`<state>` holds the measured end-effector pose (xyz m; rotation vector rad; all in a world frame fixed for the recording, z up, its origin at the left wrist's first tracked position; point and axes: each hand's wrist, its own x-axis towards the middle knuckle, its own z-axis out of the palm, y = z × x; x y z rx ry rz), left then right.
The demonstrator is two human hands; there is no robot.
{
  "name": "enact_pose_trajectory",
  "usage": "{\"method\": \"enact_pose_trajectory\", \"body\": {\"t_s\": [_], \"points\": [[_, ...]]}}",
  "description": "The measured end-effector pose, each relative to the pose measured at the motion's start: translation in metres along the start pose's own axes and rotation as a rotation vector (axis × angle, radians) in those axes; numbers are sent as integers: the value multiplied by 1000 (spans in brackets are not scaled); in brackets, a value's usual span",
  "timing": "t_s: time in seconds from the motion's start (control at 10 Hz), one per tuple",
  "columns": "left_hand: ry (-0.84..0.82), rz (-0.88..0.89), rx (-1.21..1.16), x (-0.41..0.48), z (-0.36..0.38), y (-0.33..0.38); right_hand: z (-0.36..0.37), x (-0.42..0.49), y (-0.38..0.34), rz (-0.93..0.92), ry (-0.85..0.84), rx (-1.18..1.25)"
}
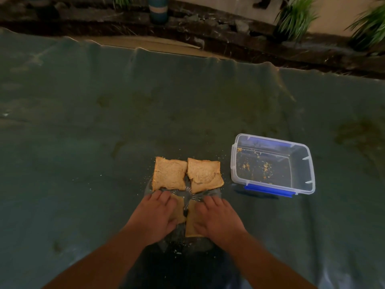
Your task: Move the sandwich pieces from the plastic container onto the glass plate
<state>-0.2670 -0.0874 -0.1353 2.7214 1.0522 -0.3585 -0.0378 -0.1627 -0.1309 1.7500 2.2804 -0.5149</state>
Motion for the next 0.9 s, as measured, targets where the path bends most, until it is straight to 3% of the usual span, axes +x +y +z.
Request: {"method": "enact_pose_trajectory", "body": {"t_s": [0.3,0.5,0.9], "points": [[49,-24,17,8,-4,-2,-4,16,7,4,131,-54],[-93,-104,-63,24,-1,-9,-1,24,2,142,-26,26],[-155,-122,-37,19,-8,-5,0,22,-16,153,-55,120]]}}
